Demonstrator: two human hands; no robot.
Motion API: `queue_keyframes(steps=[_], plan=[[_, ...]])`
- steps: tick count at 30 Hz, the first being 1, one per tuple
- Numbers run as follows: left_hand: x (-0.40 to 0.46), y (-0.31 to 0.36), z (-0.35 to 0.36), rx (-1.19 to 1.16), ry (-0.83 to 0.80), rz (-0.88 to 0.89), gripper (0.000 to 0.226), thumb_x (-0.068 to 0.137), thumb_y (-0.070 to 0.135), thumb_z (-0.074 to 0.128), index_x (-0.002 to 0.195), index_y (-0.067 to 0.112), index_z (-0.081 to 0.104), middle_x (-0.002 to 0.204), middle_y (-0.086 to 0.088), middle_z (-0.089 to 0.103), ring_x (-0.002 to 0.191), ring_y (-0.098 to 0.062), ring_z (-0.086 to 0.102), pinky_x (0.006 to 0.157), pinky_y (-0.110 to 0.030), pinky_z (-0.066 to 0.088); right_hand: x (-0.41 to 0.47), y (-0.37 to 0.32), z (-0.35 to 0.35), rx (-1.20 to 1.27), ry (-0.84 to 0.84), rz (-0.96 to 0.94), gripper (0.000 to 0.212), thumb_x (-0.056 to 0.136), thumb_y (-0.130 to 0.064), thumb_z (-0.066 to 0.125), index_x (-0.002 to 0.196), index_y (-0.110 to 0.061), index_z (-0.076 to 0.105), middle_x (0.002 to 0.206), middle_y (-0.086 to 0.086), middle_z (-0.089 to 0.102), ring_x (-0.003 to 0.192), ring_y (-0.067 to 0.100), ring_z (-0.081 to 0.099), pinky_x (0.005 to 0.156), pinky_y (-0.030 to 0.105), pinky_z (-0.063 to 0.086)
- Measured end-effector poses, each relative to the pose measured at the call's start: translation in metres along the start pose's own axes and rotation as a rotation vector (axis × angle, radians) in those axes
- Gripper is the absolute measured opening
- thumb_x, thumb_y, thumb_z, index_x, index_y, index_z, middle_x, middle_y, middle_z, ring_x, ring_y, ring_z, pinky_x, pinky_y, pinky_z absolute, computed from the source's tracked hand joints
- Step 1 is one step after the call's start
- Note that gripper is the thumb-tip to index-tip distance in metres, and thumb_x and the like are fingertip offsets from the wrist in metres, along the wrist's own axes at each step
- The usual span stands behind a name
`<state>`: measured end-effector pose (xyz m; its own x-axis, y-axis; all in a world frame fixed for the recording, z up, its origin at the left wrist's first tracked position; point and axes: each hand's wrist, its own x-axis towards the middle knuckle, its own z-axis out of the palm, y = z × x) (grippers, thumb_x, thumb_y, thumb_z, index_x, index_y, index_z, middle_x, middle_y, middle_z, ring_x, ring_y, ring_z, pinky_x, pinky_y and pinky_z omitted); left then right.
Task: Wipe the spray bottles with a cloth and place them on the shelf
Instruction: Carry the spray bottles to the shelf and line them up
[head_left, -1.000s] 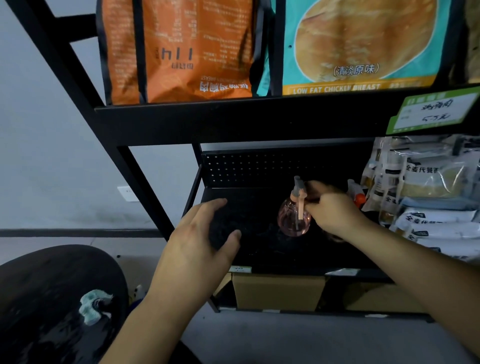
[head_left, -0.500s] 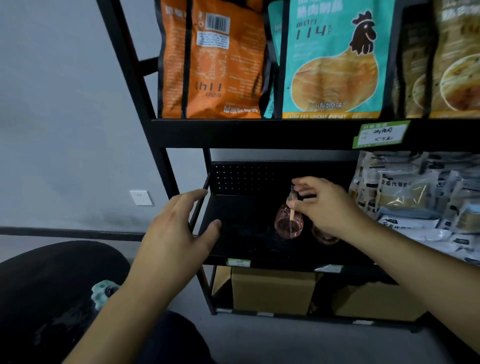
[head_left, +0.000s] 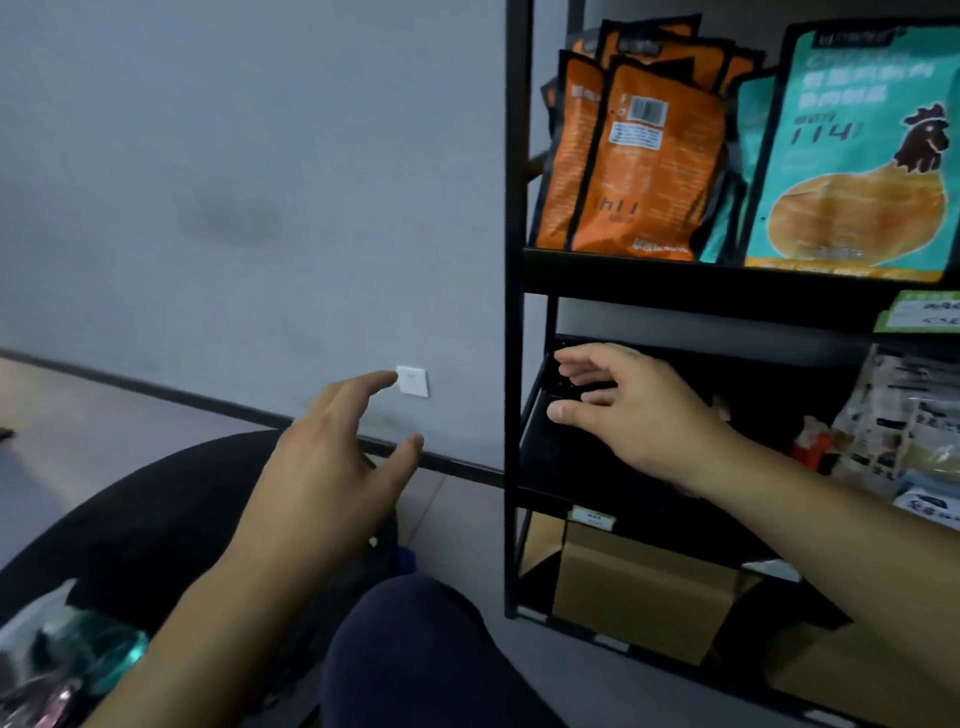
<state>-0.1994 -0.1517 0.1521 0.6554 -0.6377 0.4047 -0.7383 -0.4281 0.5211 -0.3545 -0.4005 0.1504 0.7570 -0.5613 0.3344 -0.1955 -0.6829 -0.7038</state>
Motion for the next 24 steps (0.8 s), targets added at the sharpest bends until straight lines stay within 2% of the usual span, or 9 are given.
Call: queue_keyframes(steps=[6, 8, 12, 16, 18, 21, 24], plan=[[-0.024, -0.053, -0.049, 0.090, 0.071, -0.104, 0.062, 0.094, 0.049, 0.069, 0.151, 0.039, 0.047, 0.151, 0.012, 0.054, 0.135, -0.018, 0.055, 0.105, -0.038, 0.046, 0.020, -0.056, 0.062, 0.028, -0.112, -0.116, 0.062, 0.082, -0.032, 0.086, 0.138, -0.027, 0.061, 0.124, -0.014, 0.063, 0.114, -0.001, 0.060, 0.099, 0.026, 0.054], [-0.034, -0.072, -0.062, 0.121, 0.077, -0.156, 0.063, 0.094, 0.049, 0.069, 0.152, 0.039, 0.045, 0.152, 0.011, 0.053, 0.138, -0.018, 0.051, 0.107, -0.037, 0.044, 0.026, -0.073, 0.086, 0.058, -0.154, -0.147, 0.059, 0.081, -0.032, 0.087, 0.135, -0.028, 0.062, 0.122, -0.015, 0.064, 0.113, -0.001, 0.060, 0.100, 0.026, 0.054], [-0.054, -0.107, -0.084, 0.179, 0.090, -0.228, 0.060, 0.094, 0.046, 0.070, 0.149, 0.036, 0.049, 0.146, 0.011, 0.057, 0.134, -0.016, 0.053, 0.105, -0.033, 0.043, 0.036, -0.104, 0.132, 0.092, -0.245, -0.201, 0.057, 0.082, -0.032, 0.086, 0.134, -0.029, 0.062, 0.119, -0.018, 0.063, 0.112, -0.003, 0.060, 0.101, 0.025, 0.053], [-0.074, -0.144, -0.104, 0.188, 0.117, -0.337, 0.060, 0.092, 0.047, 0.070, 0.148, 0.035, 0.050, 0.145, 0.011, 0.059, 0.132, -0.016, 0.057, 0.110, -0.037, 0.047, 0.042, -0.126, 0.178, 0.109, -0.331, -0.230, 0.056, 0.082, -0.036, 0.085, 0.133, -0.033, 0.063, 0.123, -0.017, 0.064, 0.112, -0.003, 0.061, 0.101, 0.024, 0.052], [-0.083, -0.163, -0.112, 0.207, 0.127, -0.378, 0.062, 0.090, 0.051, 0.068, 0.148, 0.035, 0.050, 0.145, 0.011, 0.059, 0.130, -0.016, 0.059, 0.109, -0.038, 0.049, 0.044, -0.134, 0.200, 0.116, -0.373, -0.239, 0.055, 0.082, -0.037, 0.085, 0.132, -0.035, 0.062, 0.122, -0.019, 0.064, 0.112, -0.005, 0.060, 0.098, 0.019, 0.051], [-0.094, -0.190, -0.121, 0.235, 0.150, -0.455, 0.060, 0.091, 0.045, 0.072, 0.147, 0.032, 0.053, 0.142, 0.008, 0.061, 0.124, -0.017, 0.061, 0.102, -0.032, 0.047, 0.045, -0.144, 0.234, 0.147, -0.443, -0.243, 0.054, 0.084, -0.035, 0.084, 0.132, -0.035, 0.062, 0.120, -0.021, 0.063, 0.109, -0.008, 0.060, 0.091, 0.010, 0.048], [-0.103, -0.218, -0.126, 0.258, 0.161, -0.532, 0.057, 0.092, 0.038, 0.072, 0.146, 0.032, 0.053, 0.140, 0.006, 0.062, 0.125, -0.021, 0.061, 0.103, -0.037, 0.047, 0.047, -0.148, 0.269, 0.182, -0.483, -0.233, 0.054, 0.082, -0.037, 0.085, 0.131, -0.038, 0.063, 0.121, -0.020, 0.065, 0.110, -0.006, 0.062, 0.097, 0.019, 0.053]])
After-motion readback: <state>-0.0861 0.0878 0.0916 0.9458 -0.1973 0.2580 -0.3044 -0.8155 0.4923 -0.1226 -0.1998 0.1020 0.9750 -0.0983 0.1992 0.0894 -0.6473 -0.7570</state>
